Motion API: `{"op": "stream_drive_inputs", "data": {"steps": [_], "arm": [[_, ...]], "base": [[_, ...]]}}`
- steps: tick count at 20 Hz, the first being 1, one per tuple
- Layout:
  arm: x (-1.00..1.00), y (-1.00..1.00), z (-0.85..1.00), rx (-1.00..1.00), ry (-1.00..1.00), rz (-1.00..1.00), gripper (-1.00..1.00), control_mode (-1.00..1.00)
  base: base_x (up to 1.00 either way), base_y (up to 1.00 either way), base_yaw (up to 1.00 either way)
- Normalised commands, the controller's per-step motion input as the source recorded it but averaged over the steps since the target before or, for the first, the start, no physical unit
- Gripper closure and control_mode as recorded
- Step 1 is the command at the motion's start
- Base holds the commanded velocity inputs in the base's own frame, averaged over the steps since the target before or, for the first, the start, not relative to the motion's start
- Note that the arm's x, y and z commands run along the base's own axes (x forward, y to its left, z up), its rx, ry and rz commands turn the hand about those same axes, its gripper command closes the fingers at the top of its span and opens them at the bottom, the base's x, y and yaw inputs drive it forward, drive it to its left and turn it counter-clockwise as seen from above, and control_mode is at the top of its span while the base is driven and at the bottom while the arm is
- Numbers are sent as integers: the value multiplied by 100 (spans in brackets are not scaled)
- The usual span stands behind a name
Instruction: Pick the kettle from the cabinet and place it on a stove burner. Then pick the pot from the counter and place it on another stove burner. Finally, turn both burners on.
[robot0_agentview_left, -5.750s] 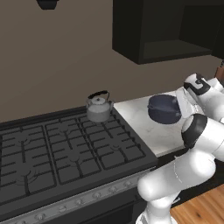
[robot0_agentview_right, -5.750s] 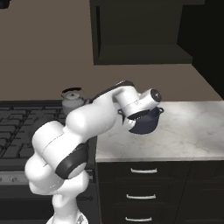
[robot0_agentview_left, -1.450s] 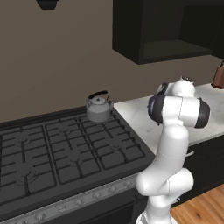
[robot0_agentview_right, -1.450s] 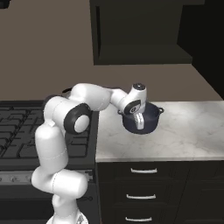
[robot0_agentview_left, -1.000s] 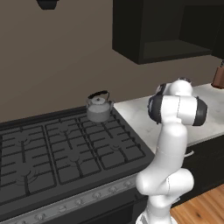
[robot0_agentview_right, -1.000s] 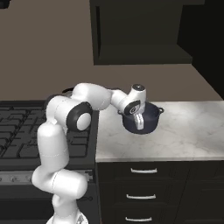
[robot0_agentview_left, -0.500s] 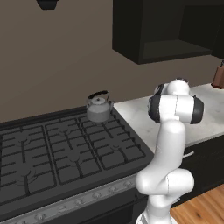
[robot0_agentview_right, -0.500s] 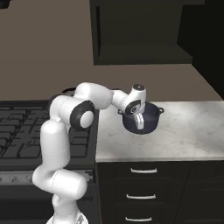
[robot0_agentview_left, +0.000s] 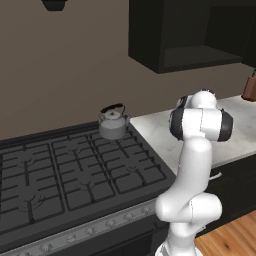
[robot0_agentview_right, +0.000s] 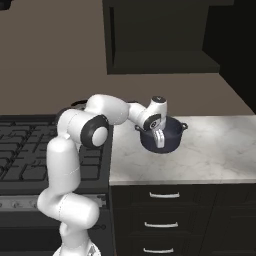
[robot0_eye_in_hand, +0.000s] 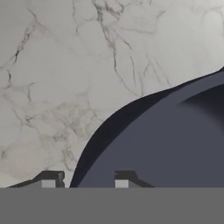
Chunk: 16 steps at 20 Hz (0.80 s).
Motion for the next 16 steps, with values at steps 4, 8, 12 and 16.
{"op": "stream_drive_inputs", "data": {"steps": [4,8,12,16], "arm": [[0,0,-1,0,2,0,100,-100],[-2,0,3,0,0,0,100,-100],[-1,0,3,0,0,0,100,-100],[0,0,12,0,-1,0,100,-100]], "base": [[0,0,0],[0,0,0],[0,0,0],[0,0,0]]}}
